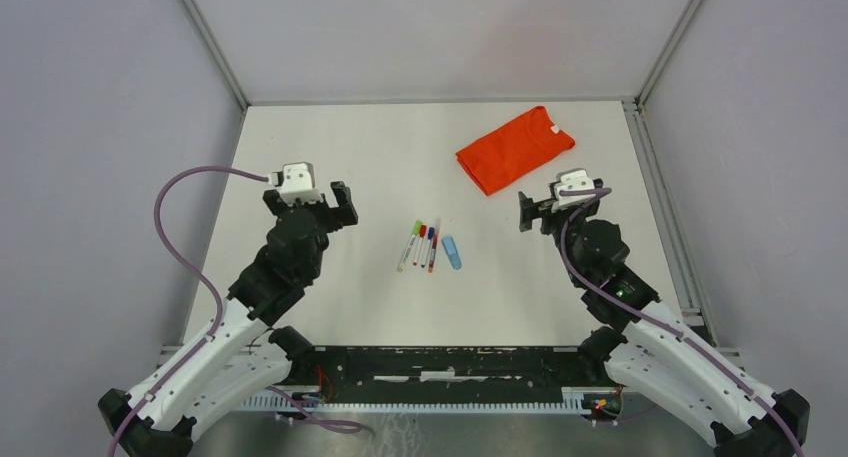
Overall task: Insert the pens into the pen caps
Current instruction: Reset both arms
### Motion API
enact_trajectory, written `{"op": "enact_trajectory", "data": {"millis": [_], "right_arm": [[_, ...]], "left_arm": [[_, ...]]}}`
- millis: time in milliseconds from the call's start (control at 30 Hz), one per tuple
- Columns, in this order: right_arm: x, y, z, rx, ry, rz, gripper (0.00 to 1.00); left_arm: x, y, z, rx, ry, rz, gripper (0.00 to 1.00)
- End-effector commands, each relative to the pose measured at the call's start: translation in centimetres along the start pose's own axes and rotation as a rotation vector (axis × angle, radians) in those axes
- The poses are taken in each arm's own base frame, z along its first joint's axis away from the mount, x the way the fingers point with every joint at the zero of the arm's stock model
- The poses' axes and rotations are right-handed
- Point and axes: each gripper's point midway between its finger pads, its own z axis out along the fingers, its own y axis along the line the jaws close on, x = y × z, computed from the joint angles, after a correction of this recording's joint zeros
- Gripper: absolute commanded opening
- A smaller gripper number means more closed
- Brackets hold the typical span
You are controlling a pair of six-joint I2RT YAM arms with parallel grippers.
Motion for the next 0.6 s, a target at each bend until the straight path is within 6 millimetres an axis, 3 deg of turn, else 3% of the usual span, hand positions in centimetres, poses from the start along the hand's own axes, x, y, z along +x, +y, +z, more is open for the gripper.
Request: {"op": "enact_trajectory", "data": {"millis": [0, 567], "right_arm": [[-1.13, -0.98, 0.01, 0.048, -0.047, 0.017, 0.98], [-1.29, -0.8, -0.2, 0.032, -0.06, 0.017, 0.98]], "left_arm": [[-1.41, 0.51, 0.04, -0.029, -0.048, -0.012, 1.0], [-1.55, 0.26, 0.16, -0.024, -0.043, -0.016, 1.0]]}}
